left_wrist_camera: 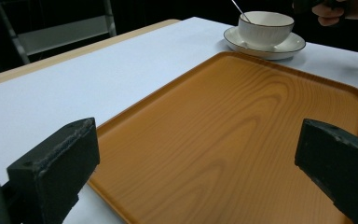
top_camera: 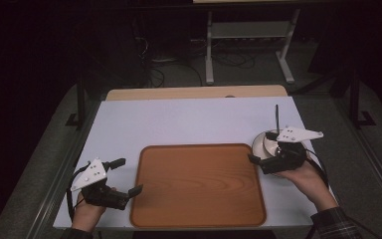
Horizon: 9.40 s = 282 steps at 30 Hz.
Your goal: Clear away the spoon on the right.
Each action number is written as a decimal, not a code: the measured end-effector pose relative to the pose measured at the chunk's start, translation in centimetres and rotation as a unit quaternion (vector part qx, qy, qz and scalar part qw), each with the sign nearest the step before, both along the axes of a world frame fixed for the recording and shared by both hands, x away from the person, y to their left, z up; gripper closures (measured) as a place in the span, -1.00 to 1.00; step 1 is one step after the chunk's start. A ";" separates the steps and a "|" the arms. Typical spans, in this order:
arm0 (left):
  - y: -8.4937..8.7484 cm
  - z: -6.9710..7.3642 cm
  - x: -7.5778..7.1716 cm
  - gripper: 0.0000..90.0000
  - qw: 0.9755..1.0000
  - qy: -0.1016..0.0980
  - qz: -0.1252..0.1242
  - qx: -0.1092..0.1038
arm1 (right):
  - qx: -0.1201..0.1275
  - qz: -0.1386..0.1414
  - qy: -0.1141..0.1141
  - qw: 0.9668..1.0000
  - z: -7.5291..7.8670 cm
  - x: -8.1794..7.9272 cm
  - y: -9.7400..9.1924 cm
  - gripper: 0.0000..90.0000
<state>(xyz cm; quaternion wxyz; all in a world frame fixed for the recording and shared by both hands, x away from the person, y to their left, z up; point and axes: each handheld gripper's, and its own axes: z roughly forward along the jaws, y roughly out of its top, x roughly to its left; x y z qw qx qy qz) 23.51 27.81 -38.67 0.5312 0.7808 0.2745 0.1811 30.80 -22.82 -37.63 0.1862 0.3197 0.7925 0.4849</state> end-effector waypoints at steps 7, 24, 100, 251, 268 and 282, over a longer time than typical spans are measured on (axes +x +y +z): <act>0.0 0.0 0.0 -1.00 1.000 0.000 -0.001 0.002 | -0.006 -0.002 0.008 1.000 0.3 1.0 0.0 -0.87; 0.0 0.0 0.0 -1.00 1.000 0.001 0.000 0.000 | -0.022 -0.027 0.036 0.999 0.8 4.2 -0.8 -0.28; 0.3 0.1 -0.1 -1.00 1.000 -0.001 0.005 -0.004 | -0.060 -0.222 0.086 0.969 -0.8 8.3 -8.4 0.99; 0.4 0.2 -0.2 -1.00 1.000 -0.006 0.007 -0.006 | 0.017 -0.200 -0.028 0.979 3.5 1.3 -8.5 0.96; 0.4 0.2 -0.3 -1.00 1.000 -0.006 0.007 -0.007 | 0.023 -0.142 -0.036 0.989 6.3 -0.7 -7.0 0.96; 0.4 0.2 -0.3 -1.00 1.000 -0.007 0.006 -0.008 | 0.018 -0.071 -0.026 0.997 6.4 -1.4 -4.3 0.96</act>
